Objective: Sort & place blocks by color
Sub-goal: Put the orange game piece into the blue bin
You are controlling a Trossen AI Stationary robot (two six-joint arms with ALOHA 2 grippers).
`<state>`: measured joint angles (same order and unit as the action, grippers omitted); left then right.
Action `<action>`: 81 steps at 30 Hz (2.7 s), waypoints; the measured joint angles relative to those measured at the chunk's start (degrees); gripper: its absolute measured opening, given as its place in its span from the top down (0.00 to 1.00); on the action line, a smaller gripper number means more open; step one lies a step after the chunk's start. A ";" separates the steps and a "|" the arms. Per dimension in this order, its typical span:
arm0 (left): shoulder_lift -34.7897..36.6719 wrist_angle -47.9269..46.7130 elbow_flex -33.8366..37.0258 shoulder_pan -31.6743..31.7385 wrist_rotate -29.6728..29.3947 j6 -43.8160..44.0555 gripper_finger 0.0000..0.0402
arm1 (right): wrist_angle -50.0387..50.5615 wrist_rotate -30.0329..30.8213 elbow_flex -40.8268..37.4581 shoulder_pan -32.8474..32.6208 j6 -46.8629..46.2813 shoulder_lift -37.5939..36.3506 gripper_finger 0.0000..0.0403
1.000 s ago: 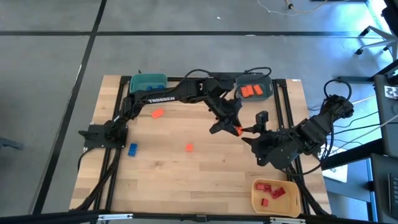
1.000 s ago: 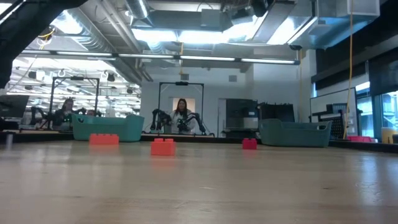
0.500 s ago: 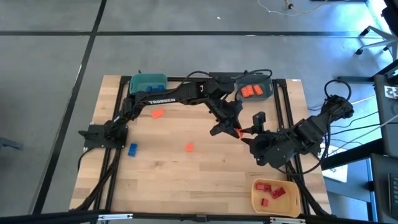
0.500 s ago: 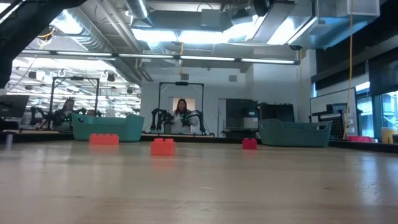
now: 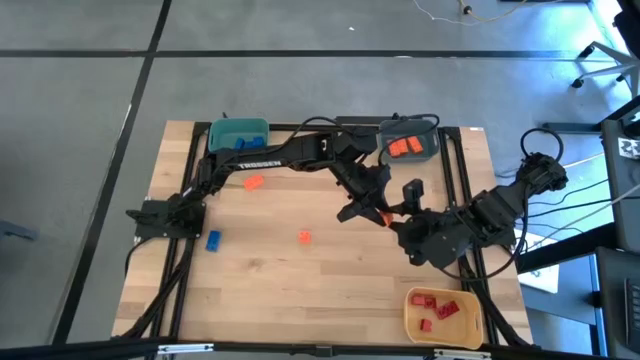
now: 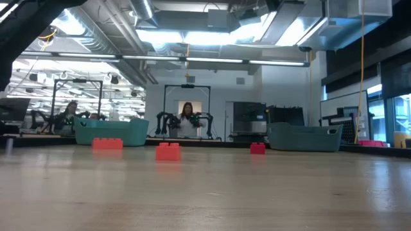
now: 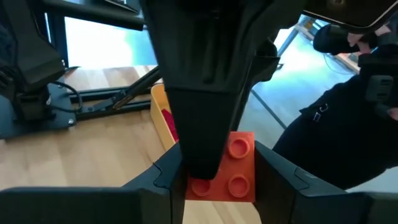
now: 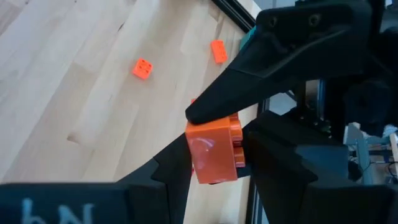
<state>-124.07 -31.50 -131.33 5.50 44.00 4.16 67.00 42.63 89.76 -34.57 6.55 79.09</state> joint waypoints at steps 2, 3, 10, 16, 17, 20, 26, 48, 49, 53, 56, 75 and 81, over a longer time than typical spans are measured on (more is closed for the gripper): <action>0.00 -0.12 0.01 0.01 0.01 0.00 0.68 | 0.03 0.13 0.00 -0.02 0.01 0.00 0.61; 0.00 -0.12 0.02 0.02 0.00 0.00 0.68 | 0.02 0.13 0.00 -0.02 0.00 0.00 0.61; 0.00 1.41 0.00 0.00 0.07 0.21 0.68 | 0.02 0.28 0.07 -0.02 -0.30 -0.02 0.63; 0.00 2.20 0.02 0.00 0.69 1.83 0.68 | -0.04 0.59 0.09 -0.09 0.46 -0.02 0.73; -0.02 2.20 0.02 -0.02 0.73 2.19 0.68 | -0.11 0.55 0.09 -0.09 0.61 -0.02 0.73; 0.00 2.24 0.02 -0.04 0.69 2.56 0.68 | -0.32 0.48 0.09 -0.09 0.62 -0.02 0.74; 0.00 2.37 0.02 -0.07 0.55 2.69 0.68 | -0.42 0.36 0.09 -0.09 0.27 -0.07 0.74; 0.00 1.87 0.02 3.17 0.55 1.51 0.46 | 2.16 -1.65 0.16 0.03 -5.49 -0.13 0.75; 0.00 1.88 0.04 3.56 1.33 1.78 0.46 | 3.25 -2.48 0.17 -0.05 -6.80 -0.13 0.75; 0.00 1.97 0.04 5.01 3.84 3.32 0.46 | 5.78 -3.47 0.17 -0.22 -9.61 -0.11 0.75; 0.00 1.65 0.04 5.53 4.28 3.37 0.45 | 5.96 -3.99 0.17 -0.16 -9.82 -0.11 0.75; 0.00 -18.83 0.07 11.87 -19.37 -5.67 0.46 | 23.08 -2.55 0.17 12.29 -35.11 -1.36 0.75; 0.00 -23.67 0.07 11.21 -25.13 -6.82 0.46 | 23.07 -1.72 0.15 21.80 -33.96 -4.36 0.75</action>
<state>-124.07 -55.16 -131.26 16.71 18.87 -2.65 90.07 40.91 89.91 -12.77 -27.42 74.73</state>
